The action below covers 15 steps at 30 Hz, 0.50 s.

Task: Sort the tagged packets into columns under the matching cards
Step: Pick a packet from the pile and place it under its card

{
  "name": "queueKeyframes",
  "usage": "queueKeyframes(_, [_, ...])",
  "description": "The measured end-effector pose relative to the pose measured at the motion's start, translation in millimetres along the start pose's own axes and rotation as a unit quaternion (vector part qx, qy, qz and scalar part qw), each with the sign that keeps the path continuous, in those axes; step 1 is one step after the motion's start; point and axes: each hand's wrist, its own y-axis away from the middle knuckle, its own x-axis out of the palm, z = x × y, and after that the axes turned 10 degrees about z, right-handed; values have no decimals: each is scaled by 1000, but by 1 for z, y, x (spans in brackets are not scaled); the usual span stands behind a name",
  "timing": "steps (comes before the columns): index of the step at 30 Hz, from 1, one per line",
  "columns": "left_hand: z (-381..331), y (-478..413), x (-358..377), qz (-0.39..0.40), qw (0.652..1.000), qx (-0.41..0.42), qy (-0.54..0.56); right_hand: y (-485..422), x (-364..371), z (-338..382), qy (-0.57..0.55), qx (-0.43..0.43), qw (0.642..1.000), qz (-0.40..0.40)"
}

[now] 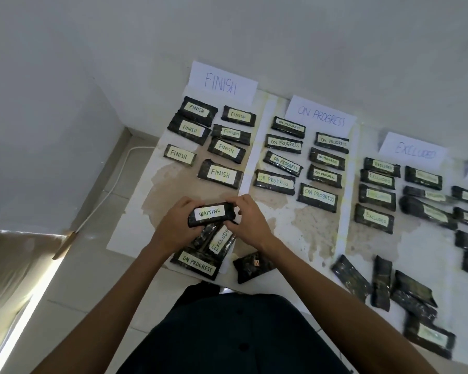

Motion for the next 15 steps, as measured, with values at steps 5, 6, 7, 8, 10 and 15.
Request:
queueKeyframes(5, [-27, -17, 23, 40, 992, 51, -106, 38, -30, -29, -22, 24, 999, -41])
queueKeyframes(6, [-34, -21, 29, 47, 989, 58, -129, 49, -37, -37, -21, 30, 998, -46])
queueKeyframes(7, [-41, -25, 36, 53, 986, 63, -144, 60, -44, -46, -15, 35, 998, -52])
queueKeyframes(8, [-50, -28, 44, 60, 985, 65, -150, 72, -50, -56, -6, 40, 997, -59])
queueKeyframes(10, [-68, -34, 61, 70, 984, 69, -150, 96, -62, -75, 16, 53, 996, -71])
queueKeyframes(15, [-116, -44, 112, 89, 978, 103, -156, 155, -91, -117, 39, 77, 992, -87])
